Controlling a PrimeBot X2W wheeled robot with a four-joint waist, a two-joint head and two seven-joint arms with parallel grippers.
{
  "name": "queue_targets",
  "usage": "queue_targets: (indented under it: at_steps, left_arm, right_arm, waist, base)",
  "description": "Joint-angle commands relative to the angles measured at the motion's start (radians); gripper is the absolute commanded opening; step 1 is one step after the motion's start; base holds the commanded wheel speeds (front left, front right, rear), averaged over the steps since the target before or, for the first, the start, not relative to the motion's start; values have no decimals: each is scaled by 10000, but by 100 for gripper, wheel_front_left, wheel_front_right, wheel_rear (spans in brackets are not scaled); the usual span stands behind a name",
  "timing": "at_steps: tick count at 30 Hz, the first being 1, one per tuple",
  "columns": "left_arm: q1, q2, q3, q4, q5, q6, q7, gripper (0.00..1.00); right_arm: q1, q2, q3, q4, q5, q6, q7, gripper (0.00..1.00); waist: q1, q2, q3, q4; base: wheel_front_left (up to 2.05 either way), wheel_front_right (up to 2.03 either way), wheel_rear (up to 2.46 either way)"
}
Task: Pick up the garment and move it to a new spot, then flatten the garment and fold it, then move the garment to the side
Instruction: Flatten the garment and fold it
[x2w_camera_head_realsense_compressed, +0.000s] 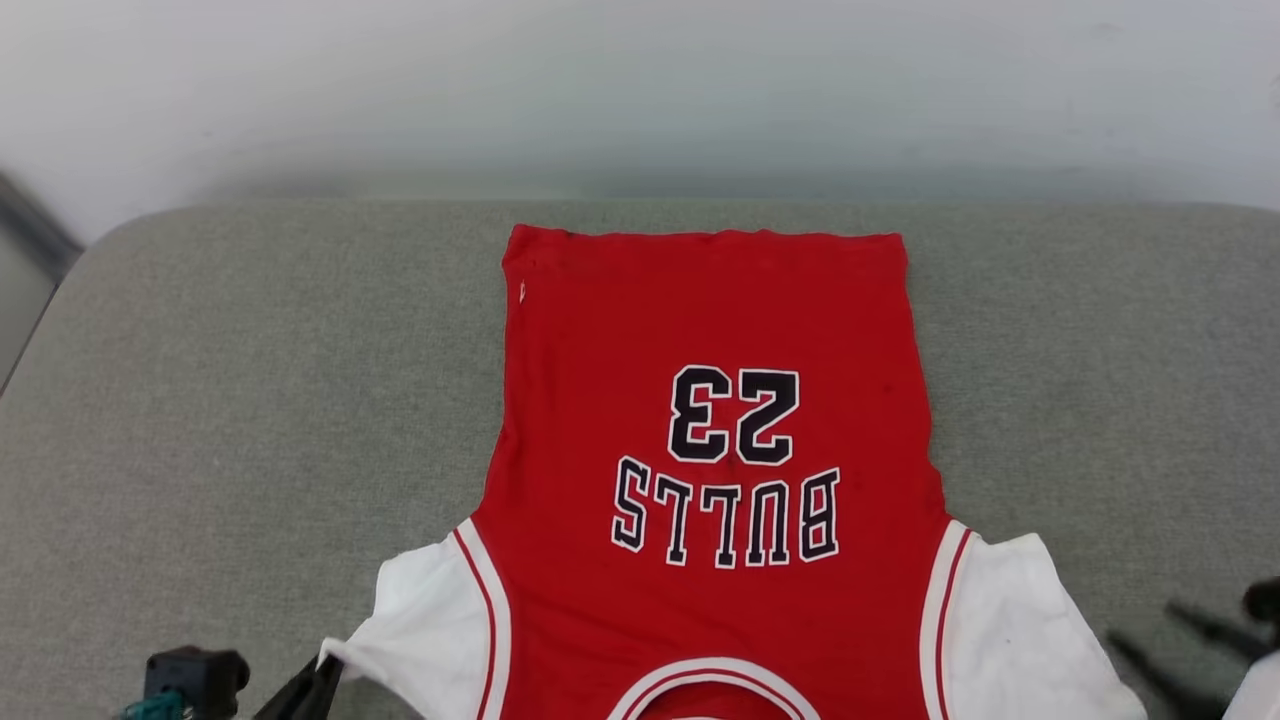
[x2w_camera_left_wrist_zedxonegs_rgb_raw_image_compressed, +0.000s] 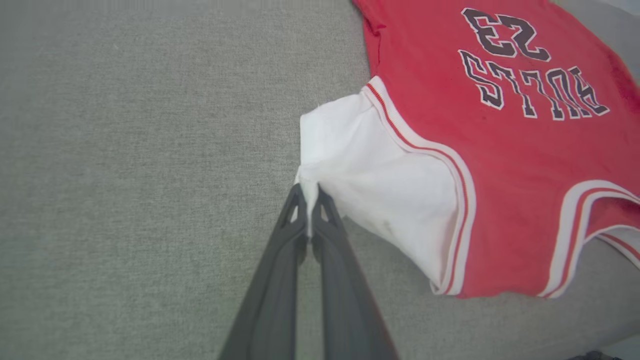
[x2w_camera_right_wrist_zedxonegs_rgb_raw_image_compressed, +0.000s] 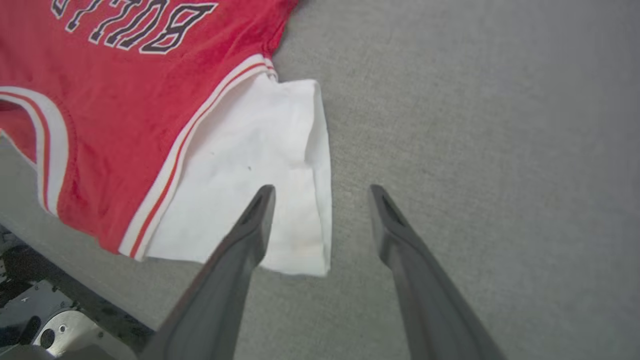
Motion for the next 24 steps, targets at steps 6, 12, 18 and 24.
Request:
queue_targets:
  at_steps: [6,12,18,24]
  left_arm:
    - [-727,-140,-51,-547,641,216,-107,0]
    - [-1545,-300,-71,-1145,1220,340,-121,0]
    - [-2240,-524,-163,-1513,1693,364,-120,0]
    - [-2778,-720,-197,-1815,2055,413,-180,0]
  right_arm:
    - [-1504,-285,-1865,-1491,-659,-5,668,100]
    - [-4616,-612,-2367,-1922,-468,-5,2071,100]
    - [-8305,-447,-1130,-556,230,-5,5192,100]
    - [-11153,115,18,1100,106,-4,8062,100]
  waist:
    - [1,-1,742,461]
    - [1,-1,1905,1112]
    - [1,-1,2950,1588]
    - [1,-1,3949,2001]
  base:
    - [0,0,0]
    - [0,0,0]
    - [0,0,0]
    - [0,0,0]
